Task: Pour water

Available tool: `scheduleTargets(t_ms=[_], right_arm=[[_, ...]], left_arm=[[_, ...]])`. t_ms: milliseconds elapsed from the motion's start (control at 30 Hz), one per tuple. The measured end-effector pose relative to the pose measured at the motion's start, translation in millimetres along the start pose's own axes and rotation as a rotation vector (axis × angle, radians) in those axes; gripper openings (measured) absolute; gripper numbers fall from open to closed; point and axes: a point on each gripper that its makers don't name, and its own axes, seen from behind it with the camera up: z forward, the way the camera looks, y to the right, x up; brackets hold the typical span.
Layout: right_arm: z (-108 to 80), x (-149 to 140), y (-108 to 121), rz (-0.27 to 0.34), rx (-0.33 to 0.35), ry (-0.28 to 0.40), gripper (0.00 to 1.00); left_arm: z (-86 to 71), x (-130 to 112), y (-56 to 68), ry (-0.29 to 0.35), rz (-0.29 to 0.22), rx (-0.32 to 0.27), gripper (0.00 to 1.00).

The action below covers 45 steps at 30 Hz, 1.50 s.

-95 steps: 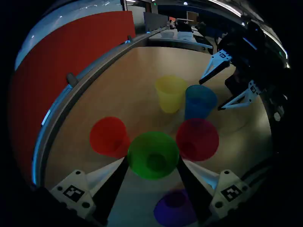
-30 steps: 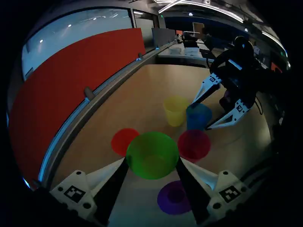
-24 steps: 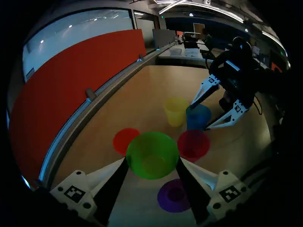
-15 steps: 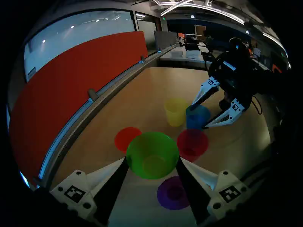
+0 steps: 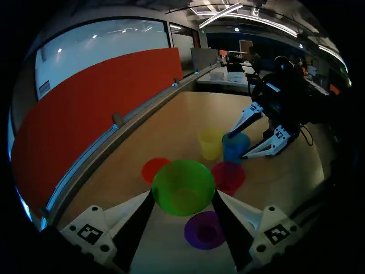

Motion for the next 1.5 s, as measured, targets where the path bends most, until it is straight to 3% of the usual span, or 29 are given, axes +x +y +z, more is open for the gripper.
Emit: scheduleTargets(t_ms=[500, 700, 1100, 1300, 1500], right_arm=[[-34.8, 36, -11, 0.0, -0.048, 0.109, 0.91], [-48.1, 51, -29, -0.003, -0.042, 0.147, 0.91], [-67.1, 73, -65, -0.022, -0.021, 0.201, 0.91], [-70.1, 77, -80, -0.024, -0.002, 0.218, 0.91], [-69.9, 78, -91, -0.036, 0.01, 0.224, 0.91]], left_arm=[[-47.4, 11, 9.5, 0.106, -0.068, 0.078, 0.86], [-68.2, 15, 27.7, 0.173, -0.089, 0.103, 0.86], [-107.6, 7, 52.3, 0.292, -0.17, 0.163, 0.86], [-120.5, 4, 66.4, 0.352, -0.186, 0.191, 0.86], [-126.5, -2, 82.6, 0.374, -0.197, 0.214, 0.86]])
